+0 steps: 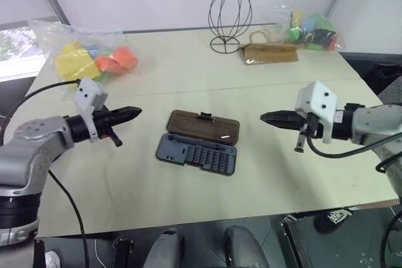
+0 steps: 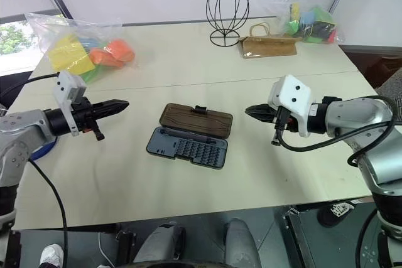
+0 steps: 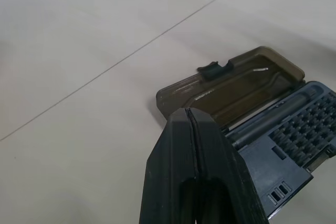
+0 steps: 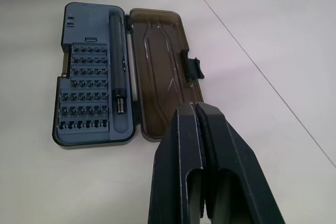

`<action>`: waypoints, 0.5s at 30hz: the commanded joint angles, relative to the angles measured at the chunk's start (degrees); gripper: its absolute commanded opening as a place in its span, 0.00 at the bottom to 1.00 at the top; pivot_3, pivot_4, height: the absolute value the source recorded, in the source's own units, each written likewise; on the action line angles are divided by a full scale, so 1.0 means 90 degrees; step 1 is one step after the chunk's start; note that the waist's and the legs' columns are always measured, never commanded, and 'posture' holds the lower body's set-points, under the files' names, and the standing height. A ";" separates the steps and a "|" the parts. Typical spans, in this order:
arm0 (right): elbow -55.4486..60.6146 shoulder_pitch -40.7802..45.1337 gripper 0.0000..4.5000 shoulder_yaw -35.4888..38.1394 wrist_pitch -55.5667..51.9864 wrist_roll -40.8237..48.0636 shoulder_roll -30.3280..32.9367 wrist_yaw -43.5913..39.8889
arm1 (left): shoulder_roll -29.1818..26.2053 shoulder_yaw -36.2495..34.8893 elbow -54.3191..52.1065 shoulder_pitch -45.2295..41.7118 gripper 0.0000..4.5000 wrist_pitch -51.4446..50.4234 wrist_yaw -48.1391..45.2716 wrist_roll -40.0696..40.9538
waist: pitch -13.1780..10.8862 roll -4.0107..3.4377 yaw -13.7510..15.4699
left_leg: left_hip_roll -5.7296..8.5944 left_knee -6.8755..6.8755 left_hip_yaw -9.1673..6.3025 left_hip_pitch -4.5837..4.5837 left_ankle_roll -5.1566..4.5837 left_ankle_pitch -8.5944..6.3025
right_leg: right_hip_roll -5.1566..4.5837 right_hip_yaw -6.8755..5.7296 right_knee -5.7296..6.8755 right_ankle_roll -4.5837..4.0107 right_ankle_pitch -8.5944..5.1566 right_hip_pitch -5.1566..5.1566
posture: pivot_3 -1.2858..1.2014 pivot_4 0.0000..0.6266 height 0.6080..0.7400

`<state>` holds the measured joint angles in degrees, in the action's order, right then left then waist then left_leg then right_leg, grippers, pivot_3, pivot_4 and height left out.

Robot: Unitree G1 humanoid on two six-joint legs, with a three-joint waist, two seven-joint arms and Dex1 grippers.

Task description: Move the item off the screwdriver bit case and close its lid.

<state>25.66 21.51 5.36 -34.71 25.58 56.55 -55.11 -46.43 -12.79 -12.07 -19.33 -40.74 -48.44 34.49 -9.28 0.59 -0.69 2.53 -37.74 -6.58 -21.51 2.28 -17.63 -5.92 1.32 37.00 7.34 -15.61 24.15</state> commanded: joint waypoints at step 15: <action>0.0280 0.0102 0.01 0.0054 -0.0119 0.0075 -0.0101 0.0224 | 0.0110 -0.0046 -0.0244 -0.0068 0.00 -0.0067 0.0228 0.0127 | 0.0000 0.0000 0.0001 | 0.0000 0.0000 0.0000 0.0000 0.0000 0.0000 | 0.0000 0.0000 0.0000 0.0000 0.0000 0.0001 | 0.52 0.24 1.00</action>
<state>26.00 21.51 5.27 -36.02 25.72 55.92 -53.46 -45.45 -12.53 -12.43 -19.33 -41.25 -46.59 35.17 -9.28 0.59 -0.68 2.53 -37.74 -6.58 -21.51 2.29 -17.63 -5.92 1.33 37.00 7.34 -15.61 24.15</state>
